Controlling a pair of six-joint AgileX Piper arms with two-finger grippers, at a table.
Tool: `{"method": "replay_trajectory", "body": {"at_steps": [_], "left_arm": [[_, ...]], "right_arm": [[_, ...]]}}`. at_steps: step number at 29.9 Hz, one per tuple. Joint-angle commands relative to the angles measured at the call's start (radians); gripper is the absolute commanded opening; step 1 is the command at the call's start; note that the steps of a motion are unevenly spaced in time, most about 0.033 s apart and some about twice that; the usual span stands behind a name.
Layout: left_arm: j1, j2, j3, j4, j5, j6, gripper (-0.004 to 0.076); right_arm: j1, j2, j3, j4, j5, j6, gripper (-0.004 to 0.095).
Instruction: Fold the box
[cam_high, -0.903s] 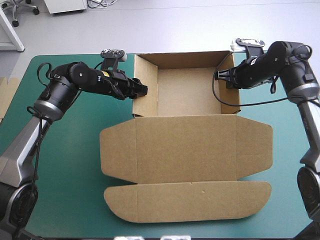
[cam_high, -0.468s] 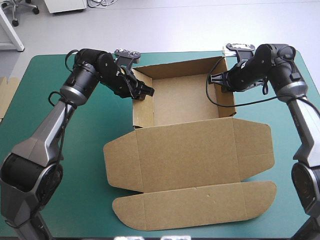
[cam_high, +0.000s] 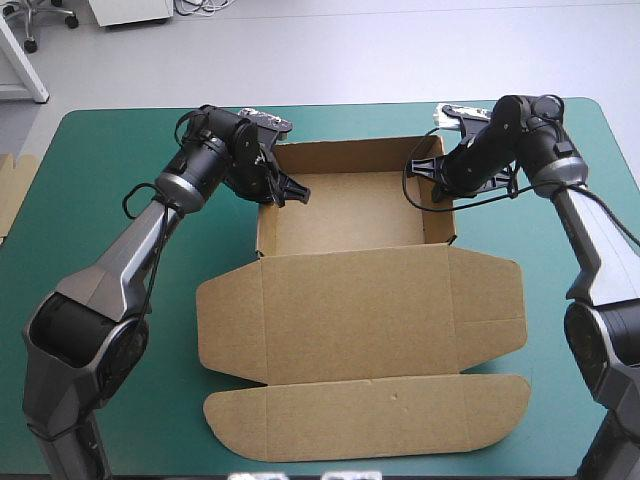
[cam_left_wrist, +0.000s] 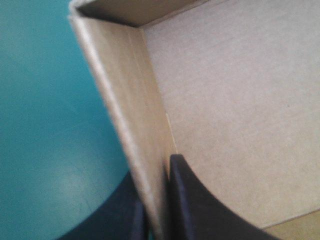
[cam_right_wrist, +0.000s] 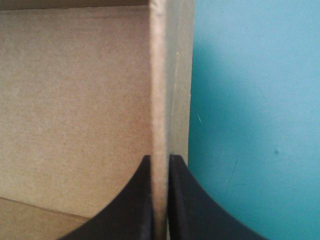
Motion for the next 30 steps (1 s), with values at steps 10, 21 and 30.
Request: {"method": "replay_trajectory", "body": {"at_steps": [10, 21, 30], "left_arm": [[-0.011, 0.006, -0.031, 0.134, -0.067, 0.017, -0.001], [-0.007, 0.06, 0.024, 0.259, -0.107, -0.007, -0.001], [0.067, 0.071, 0.1, 0.175, -0.176, -0.009, -0.001]], "right_arm": [[0.003, -0.016, -0.042, 0.013, -0.024, -0.022, 0.0002], [0.085, 0.101, -0.104, -0.151, -0.002, -0.032, 0.0001], [0.089, 0.163, -0.159, -0.18, -0.015, -0.026, 0.0002]]}}
